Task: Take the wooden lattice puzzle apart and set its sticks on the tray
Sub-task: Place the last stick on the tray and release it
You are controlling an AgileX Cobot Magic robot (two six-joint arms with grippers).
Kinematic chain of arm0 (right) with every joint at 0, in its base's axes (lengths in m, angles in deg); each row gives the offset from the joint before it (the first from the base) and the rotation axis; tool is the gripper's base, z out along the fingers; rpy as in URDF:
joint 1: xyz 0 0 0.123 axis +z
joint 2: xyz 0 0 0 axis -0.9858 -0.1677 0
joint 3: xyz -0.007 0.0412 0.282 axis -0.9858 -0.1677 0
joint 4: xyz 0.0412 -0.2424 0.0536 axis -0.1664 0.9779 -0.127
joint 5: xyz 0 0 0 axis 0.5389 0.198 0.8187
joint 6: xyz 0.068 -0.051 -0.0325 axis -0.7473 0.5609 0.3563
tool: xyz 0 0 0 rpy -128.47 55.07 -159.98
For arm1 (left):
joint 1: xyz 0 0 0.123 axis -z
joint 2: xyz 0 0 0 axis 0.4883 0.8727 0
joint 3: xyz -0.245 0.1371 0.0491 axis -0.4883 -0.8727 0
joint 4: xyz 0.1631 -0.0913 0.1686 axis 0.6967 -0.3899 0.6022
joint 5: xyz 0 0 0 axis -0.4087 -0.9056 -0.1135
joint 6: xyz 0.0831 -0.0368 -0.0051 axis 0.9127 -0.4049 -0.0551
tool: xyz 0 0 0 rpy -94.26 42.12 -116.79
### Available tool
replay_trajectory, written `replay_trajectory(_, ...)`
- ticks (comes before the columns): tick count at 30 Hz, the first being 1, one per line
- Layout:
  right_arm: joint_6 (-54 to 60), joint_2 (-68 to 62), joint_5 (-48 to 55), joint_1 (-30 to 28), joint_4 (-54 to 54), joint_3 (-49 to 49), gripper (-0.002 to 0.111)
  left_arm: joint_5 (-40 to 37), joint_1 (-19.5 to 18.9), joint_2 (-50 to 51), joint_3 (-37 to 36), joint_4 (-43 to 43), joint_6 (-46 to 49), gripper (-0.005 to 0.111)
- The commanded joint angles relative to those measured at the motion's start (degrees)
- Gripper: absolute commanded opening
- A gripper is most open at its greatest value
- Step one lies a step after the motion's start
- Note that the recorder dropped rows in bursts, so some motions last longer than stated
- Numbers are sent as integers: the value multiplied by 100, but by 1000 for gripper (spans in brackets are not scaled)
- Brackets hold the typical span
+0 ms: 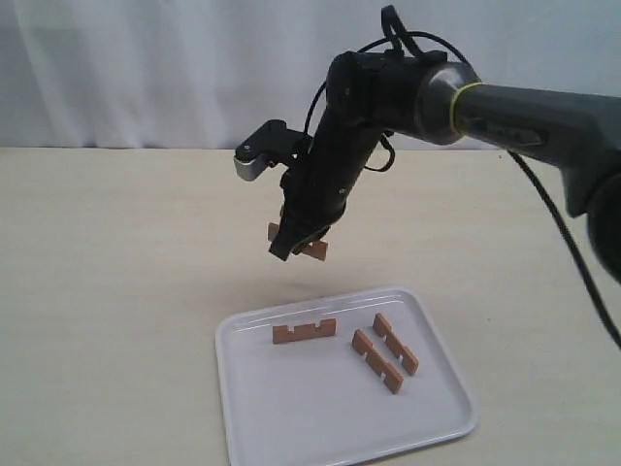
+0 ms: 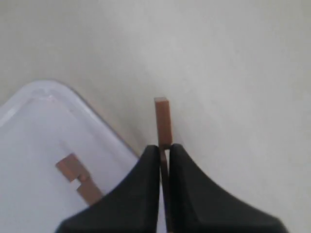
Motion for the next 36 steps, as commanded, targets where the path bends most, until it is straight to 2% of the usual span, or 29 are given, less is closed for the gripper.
replay_trajectory(1,-157,901,-558,3,-120,-1543,5,41,-5,-6,-13,36,4,0)
replay_trajectory(7,-91,2131,-1537,274,-457,-3740,5,41,-5,-6,-13,36,4,0)
replay_trajectory(14,-91,2297,-2587,856,-488,-4945,5,41,-5,-6,-13,36,4,0)
replay_trajectory(27,-877,2104,-3616,933,-488,-5061,5,41,-5,-6,-13,36,4,0)
replay_trajectory(36,-1311,1676,-3452,933,-161,-4753,5,41,-5,-6,-13,36,4,0)
